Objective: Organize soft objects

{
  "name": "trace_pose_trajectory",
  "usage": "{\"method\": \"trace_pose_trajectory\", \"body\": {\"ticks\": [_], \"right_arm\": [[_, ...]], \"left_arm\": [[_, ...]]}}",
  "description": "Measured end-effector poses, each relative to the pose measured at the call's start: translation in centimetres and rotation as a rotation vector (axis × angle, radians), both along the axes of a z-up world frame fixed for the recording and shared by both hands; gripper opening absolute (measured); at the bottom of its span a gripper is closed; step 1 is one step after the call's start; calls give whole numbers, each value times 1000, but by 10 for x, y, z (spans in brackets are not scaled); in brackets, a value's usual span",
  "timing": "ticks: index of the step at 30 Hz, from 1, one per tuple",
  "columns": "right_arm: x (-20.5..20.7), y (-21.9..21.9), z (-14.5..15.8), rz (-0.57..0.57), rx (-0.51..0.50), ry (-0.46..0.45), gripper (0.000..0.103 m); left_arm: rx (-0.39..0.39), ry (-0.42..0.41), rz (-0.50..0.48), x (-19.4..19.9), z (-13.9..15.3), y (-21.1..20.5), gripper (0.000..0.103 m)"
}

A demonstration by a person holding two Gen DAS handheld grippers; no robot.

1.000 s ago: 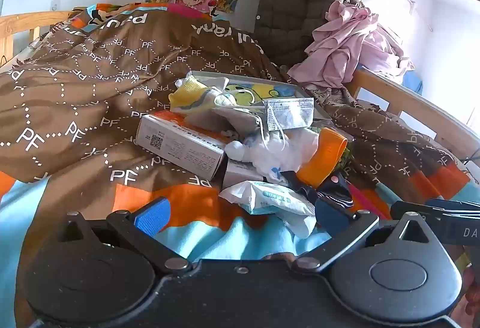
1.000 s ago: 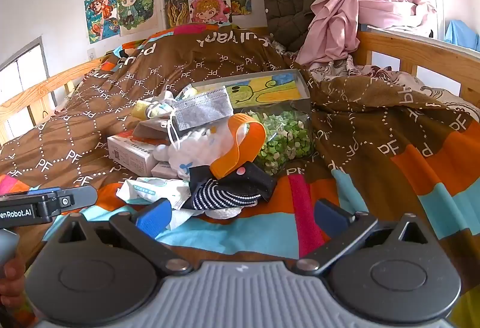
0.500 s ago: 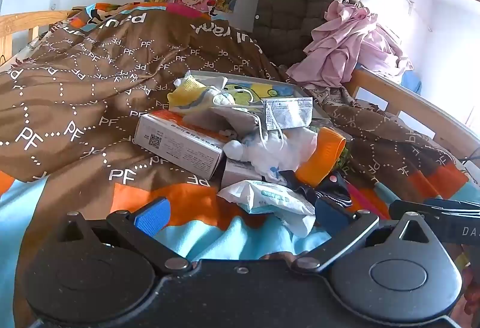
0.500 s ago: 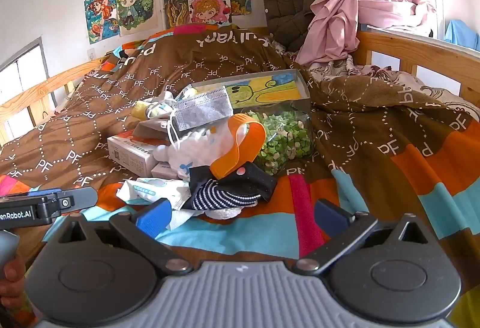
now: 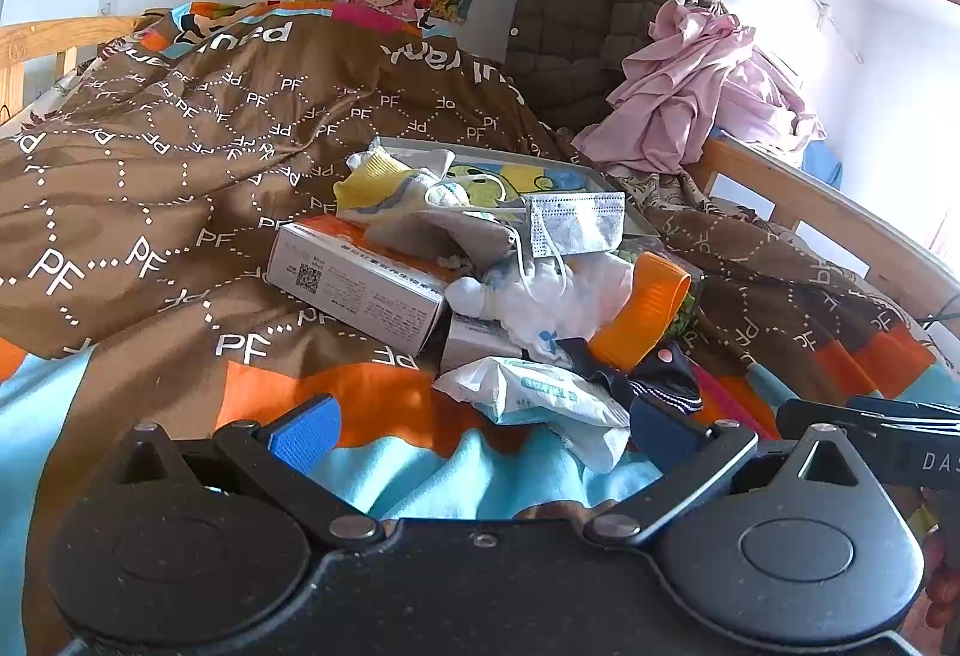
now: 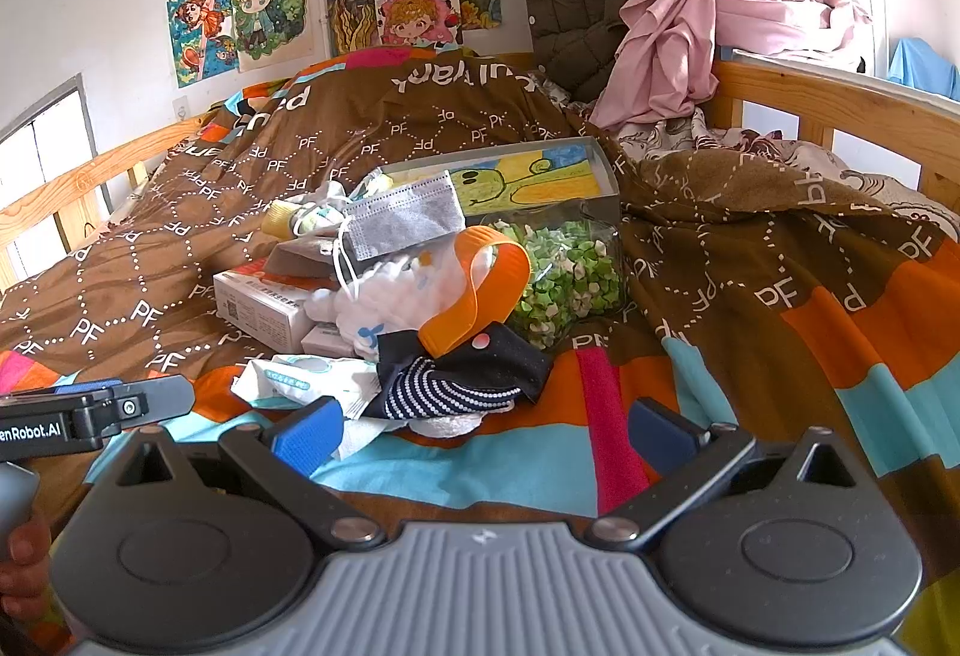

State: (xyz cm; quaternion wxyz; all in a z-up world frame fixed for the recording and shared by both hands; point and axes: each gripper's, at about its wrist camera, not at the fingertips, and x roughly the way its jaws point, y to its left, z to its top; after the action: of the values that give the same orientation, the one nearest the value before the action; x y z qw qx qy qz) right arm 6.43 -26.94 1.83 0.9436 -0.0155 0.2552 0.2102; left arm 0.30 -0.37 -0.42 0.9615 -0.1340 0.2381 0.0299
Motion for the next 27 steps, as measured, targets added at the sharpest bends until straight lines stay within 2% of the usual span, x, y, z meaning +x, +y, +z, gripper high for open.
{"method": "trace_pose_trajectory", "body": {"ticks": [27], "right_arm": [[0, 1, 0, 0, 0, 1, 103]], "left_arm": [[-9, 6, -5, -1, -3, 2, 102]]}}
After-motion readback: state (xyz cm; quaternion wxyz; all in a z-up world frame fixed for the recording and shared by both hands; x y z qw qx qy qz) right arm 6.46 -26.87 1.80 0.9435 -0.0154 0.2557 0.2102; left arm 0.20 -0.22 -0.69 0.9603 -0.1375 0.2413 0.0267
